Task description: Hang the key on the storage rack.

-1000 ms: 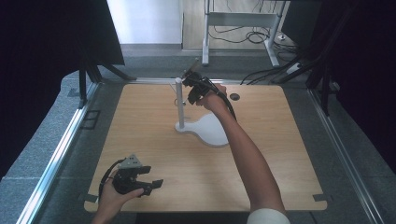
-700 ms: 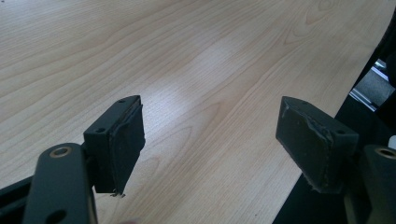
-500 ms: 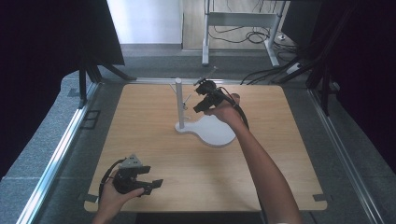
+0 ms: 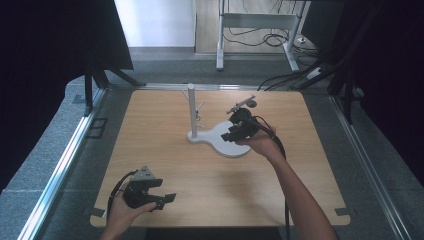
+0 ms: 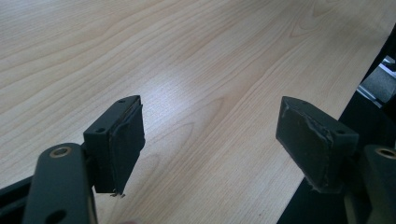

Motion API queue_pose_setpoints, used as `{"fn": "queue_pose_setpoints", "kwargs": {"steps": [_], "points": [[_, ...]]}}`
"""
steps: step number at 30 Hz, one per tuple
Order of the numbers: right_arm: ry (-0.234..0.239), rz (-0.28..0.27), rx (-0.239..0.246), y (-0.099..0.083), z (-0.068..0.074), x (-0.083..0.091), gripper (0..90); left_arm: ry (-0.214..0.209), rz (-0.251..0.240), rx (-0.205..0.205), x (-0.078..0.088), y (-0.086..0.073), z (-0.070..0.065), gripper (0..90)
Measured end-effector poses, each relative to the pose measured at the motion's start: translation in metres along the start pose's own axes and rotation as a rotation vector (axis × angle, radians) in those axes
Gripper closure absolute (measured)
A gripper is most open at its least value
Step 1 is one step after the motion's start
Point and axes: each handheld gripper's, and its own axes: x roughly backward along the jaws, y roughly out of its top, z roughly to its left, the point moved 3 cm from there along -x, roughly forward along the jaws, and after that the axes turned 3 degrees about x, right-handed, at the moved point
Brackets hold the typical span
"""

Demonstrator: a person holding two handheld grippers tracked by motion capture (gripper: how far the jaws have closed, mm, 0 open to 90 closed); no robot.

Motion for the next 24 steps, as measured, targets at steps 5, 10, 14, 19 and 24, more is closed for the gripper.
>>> {"fn": "queue_pose_setpoints", "kwargs": {"steps": [5,10,14,19,24], "points": [[0.035,-0.028,0.004,-0.035,0.006,0.004,52.6,0.003,0.007,-0.001,-0.002,0.000,-0.001,24.1],[0.055,-0.054,-0.019,-0.070,0.012,0.002,51.4,0.005,0.019,-0.001,-0.006,-0.001,-0.002,24.0],[0.044,-0.078,-0.024,-0.087,0.016,0.001,51.2,0.004,0.028,-0.006,-0.009,0.000,-0.005,24.0],[0.033,-0.114,-0.026,-0.094,0.018,0.005,47.4,0.006,0.037,-0.013,-0.010,-0.001,-0.006,23.8],[0.014,-0.155,-0.044,-0.115,0.023,0.006,42.3,0.013,0.032,-0.005,-0.009,-0.001,-0.002,23.6]]}}
